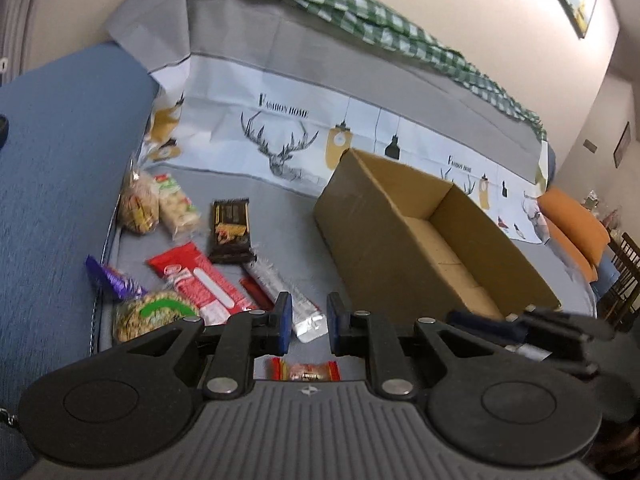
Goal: Organize snacks
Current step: 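Grasp the small red-gold snack packet with the right tool while the left tool grasps the yellow bar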
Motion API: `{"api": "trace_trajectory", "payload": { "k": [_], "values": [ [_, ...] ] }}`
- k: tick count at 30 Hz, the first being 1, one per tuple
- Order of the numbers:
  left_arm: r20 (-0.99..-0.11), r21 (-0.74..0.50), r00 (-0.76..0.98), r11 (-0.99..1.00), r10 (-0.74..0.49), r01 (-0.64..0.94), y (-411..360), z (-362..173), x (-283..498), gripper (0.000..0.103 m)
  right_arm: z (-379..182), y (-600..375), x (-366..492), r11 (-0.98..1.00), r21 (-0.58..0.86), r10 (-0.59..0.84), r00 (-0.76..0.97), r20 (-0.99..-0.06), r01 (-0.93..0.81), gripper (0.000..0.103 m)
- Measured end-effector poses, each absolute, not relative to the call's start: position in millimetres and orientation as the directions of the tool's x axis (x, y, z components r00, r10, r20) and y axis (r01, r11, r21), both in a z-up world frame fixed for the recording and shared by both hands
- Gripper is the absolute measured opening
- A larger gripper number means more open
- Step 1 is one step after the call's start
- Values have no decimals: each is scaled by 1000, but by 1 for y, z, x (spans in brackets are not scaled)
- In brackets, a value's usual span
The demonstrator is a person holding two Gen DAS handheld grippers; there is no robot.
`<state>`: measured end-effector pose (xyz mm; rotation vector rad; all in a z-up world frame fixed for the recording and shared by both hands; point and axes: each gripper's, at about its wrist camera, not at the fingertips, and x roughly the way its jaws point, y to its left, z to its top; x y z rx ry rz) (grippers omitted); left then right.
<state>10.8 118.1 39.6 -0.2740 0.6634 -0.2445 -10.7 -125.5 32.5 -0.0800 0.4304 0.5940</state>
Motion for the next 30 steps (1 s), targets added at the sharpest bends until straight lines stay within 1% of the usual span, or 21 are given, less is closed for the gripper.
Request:
{"api": "trace_trajectory", "payload": {
  "k": [4,6,8,9,10,11,12,13,14,15,16,17,21,23,24,25,26,30],
  "values": [
    [-598,-307,749,945,-285,114,118,38,14,19,15,-109,-6,806,52,545,704,-454,-590,23],
    [-628,-291,736,953,-255,82,118,30,17,19,2,-97,-1,786,32,558,685,-469,-618,23],
    [-665,-276,710,960,-231,54,117,25,24,19,-13,-86,5,774,8,550,666,-503,-633,23],
    [-684,-266,695,963,-220,43,117,22,27,20,-20,-79,11,772,-5,535,653,-536,-636,23],
    [-703,-256,680,966,-210,34,118,18,31,21,-24,-74,16,769,-7,528,642,-556,-639,25],
    [-719,-248,665,968,-203,27,118,15,34,22,-26,-69,20,761,-10,535,637,-554,-648,31],
    [-732,-243,651,970,-199,23,117,13,37,23,-29,-66,23,757,-26,531,639,-557,-653,35],
    [-745,-239,637,971,-197,21,117,10,39,26,-34,-61,29,756,-48,518,642,-566,-652,40],
    [-757,-237,623,971,-198,21,116,8,41,31,-39,-58,33,757,-58,507,642,-575,-650,42],
    [-769,-236,607,972,-201,22,116,7,43,33,-44,-54,39,757,-62,499,637,-587,-650,43],
    [-780,-235,591,972,-204,25,116,4,45,35,-48,-51,43,755,-68,491,632,-600,-652,47],
    [-790,-233,579,972,-203,23,116,3,47,36,-53,-47,46,753,-76,481,626,-614,-654,49],
    [-823,-219,536,976,-188,5,114,-3,52,38,-72,-34,52,734,-113,443,598,-668,-670,49],
    [-838,-215,512,977,-186,3,113,-5,55,38,-72,-33,54,735,-105,448,596,-667,-670,47],
    [-846,-212,500,977,-185,3,112,-7,56,38,-71,-33,55,736,-92,453,589,-670,-671,44],
    [-853,-207,488,978,-182,2,111,-8,57,38,-70,-35,55,737,-77,459,580,-673,-672,30],
    [-859,-201,480,980,-177,1,110,-10,59,38,-70,-36,55,736,-68,462,573,-676,-674,18],
    [-879,-175,451,985,-154,-6,107,-14,62,38,-67,-41,52,739,-49,472,569,-673,-672,18]
  ]
}}
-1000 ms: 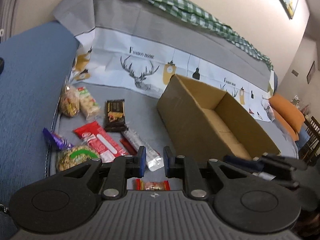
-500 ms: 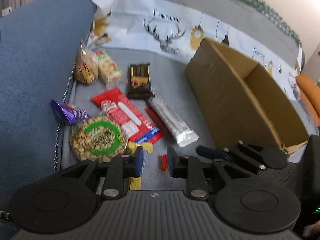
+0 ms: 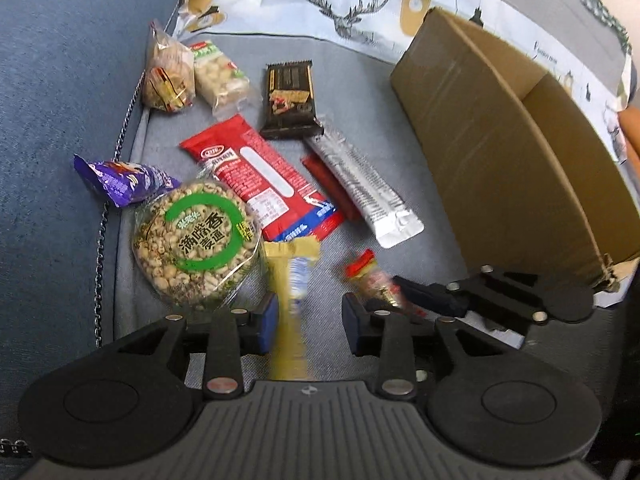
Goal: Organize snacks
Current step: 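Grasp the small red-gold snack packet with the right tool while the left tool grasps the yellow bar, then carry the yellow bar in the left tool while the right tool carries the red packet over the box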
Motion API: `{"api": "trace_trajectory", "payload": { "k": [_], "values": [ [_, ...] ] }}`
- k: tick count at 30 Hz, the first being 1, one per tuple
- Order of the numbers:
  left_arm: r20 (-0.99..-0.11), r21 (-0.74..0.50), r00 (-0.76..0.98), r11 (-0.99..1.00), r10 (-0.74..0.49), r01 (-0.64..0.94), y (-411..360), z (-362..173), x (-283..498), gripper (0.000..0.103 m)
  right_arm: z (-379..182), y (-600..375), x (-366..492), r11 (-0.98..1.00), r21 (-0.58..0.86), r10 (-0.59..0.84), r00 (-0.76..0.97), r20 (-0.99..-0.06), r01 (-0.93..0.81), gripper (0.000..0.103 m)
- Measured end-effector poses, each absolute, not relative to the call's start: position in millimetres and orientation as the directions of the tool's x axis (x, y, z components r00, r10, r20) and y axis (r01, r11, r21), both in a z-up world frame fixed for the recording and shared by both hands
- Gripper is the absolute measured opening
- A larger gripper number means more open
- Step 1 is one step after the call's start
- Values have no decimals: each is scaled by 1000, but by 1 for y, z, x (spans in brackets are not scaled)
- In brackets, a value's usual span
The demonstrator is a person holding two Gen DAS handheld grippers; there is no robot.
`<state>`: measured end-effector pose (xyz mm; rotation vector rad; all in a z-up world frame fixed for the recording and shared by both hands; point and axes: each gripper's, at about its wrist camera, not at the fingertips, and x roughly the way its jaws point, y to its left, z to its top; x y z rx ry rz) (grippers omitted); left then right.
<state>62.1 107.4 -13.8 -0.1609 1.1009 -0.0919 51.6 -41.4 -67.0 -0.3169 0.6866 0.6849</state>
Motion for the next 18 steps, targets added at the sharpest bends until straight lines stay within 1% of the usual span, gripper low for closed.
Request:
{"api": "trace_trajectory", "payload": {
  "k": [1,3,5,7,10,13,18],
  "values": [
    [-885,-169,442,986,-148,-8,107,-15,63,38,-65,-44,51,744,-35,477,567,-671,-667,17],
    [-893,-157,429,987,-135,-16,106,-17,64,35,-61,-48,53,756,-5,486,565,-667,-655,17],
    [-898,-152,420,988,-129,-22,105,-18,65,17,-56,-52,49,763,29,499,558,-663,-646,17],
    [-899,-151,419,988,-125,-29,105,-18,64,12,-52,-55,44,769,45,501,557,-662,-637,17],
    [-878,-177,453,984,-153,-10,103,-13,60,10,-49,-59,40,787,60,489,560,-669,-614,17],
    [-866,-173,477,985,-150,-4,100,-8,56,10,-50,-64,41,810,72,468,569,-676,-581,17],
    [-887,-152,443,988,-130,-14,98,-13,59,11,-60,-66,45,811,84,457,538,-708,-579,18]
  ]
}}
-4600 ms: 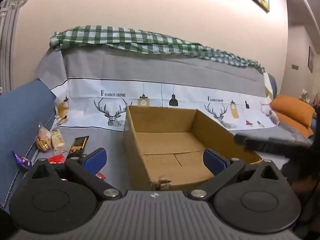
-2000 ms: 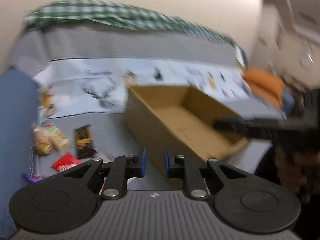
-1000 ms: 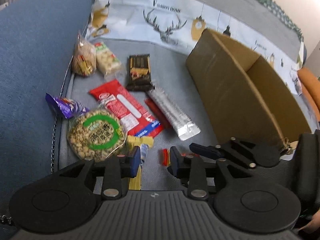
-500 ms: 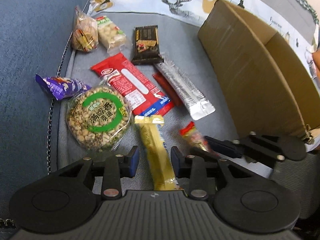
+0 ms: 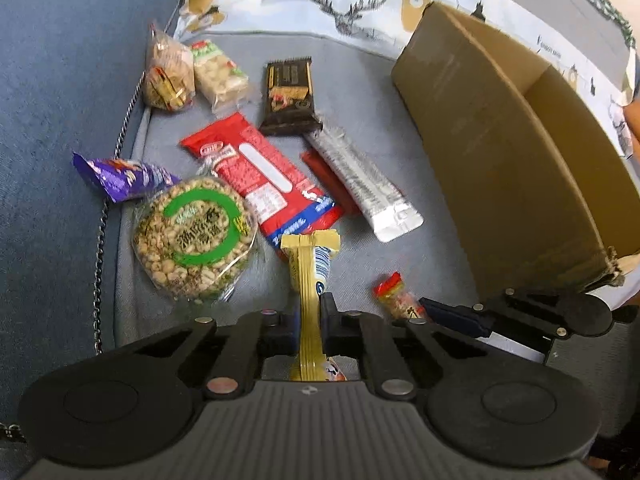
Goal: Organize snacks
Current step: 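Carry the yellow bar in the left tool while the right tool carries the red packet over the box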
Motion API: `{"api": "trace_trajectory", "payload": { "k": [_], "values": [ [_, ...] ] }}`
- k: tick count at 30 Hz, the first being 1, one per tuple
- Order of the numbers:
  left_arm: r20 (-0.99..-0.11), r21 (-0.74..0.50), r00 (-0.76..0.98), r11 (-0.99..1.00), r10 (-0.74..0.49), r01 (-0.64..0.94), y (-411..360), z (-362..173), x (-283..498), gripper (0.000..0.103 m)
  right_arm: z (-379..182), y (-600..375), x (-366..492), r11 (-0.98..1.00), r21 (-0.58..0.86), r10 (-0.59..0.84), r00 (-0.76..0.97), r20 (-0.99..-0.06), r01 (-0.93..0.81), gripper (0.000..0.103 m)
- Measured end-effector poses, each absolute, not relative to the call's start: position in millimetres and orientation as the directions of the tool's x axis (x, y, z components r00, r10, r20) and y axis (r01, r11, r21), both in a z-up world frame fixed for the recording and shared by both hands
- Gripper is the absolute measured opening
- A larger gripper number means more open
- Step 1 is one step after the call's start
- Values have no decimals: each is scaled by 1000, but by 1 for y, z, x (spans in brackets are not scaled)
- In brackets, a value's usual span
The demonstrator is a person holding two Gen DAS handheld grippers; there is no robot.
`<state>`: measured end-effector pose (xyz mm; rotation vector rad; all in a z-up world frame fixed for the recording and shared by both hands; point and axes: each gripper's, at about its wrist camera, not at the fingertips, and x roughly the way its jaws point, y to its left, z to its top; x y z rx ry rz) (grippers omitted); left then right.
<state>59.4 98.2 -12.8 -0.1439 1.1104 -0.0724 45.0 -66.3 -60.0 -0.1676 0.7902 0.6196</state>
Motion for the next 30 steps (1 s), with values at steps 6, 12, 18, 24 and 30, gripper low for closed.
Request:
{"api": "trace_trajectory", "payload": {
  "k": [6,12,18,24,30],
  "values": [
    [-918,-143,377,990,-127,-14,98,-24,67,20,-66,-65,49,816,103,450,513,-730,-569,21],
    [-939,-84,332,996,-86,22,88,-34,73,20,-66,-65,48,809,94,450,509,-734,-580,21],
    [-928,-65,364,997,-74,37,83,-30,68,12,-65,-66,47,806,79,448,518,-729,-587,18],
    [-870,-123,476,992,-125,36,89,-12,54,12,-55,-70,42,811,77,462,553,-693,-580,17],
    [-806,-138,574,989,-140,48,90,6,37,12,-37,-80,33,811,86,491,593,-638,-578,17]
  ]
}}
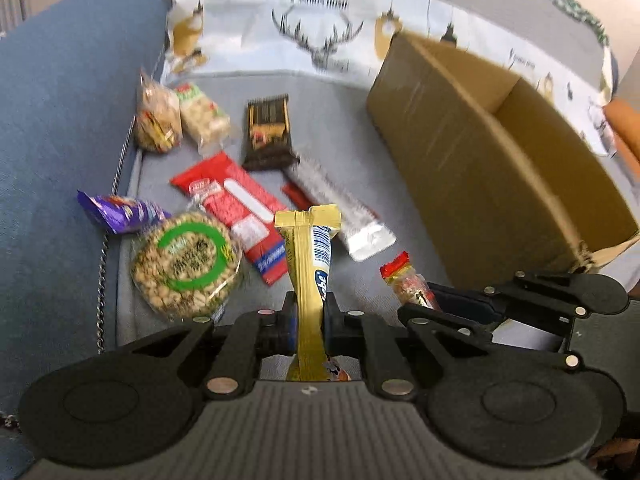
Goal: Organize snacks
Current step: 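Carry the yellow bar in the left tool while the right tool carries the red packet over the box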
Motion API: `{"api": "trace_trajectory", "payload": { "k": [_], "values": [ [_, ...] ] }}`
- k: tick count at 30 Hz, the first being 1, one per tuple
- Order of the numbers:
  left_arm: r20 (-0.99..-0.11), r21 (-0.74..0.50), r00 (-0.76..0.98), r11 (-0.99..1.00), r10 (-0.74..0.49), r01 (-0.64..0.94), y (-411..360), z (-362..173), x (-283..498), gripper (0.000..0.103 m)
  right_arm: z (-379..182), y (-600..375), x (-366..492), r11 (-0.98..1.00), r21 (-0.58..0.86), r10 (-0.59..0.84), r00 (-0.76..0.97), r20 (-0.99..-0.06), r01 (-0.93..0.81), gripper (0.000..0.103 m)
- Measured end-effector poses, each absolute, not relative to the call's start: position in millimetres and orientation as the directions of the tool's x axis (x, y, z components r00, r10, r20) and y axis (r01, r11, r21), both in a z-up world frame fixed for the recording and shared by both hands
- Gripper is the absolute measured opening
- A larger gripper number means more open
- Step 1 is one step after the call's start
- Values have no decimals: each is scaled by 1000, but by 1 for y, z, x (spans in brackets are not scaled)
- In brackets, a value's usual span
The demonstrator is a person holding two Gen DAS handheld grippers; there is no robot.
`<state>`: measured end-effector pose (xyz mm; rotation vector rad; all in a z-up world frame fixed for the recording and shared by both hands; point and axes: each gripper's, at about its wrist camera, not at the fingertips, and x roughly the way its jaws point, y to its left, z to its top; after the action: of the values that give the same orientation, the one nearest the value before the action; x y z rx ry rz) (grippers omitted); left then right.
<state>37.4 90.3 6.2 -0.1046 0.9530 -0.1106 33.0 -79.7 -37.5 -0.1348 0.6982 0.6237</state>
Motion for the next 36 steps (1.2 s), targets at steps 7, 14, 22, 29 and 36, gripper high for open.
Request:
{"api": "trace_trajectory", "payload": {
  "k": [7,14,22,29,36],
  "values": [
    [-738,-170,655,984,-164,55,95,19,26,12,-17,-92,22,820,99,511,645,-568,-564,17],
    [-693,-166,702,984,-164,65,94,27,18,12,0,-109,14,824,116,531,684,-500,-555,17],
    [-669,-174,723,982,-173,74,95,30,16,12,31,-134,14,832,120,539,739,-404,-541,17],
    [-644,-168,745,982,-176,87,92,33,14,12,80,-178,45,859,85,504,807,-306,-504,17],
    [-616,-173,763,979,-195,110,84,45,14,12,54,-223,62,907,171,422,846,-326,-386,17]
  ]
}}
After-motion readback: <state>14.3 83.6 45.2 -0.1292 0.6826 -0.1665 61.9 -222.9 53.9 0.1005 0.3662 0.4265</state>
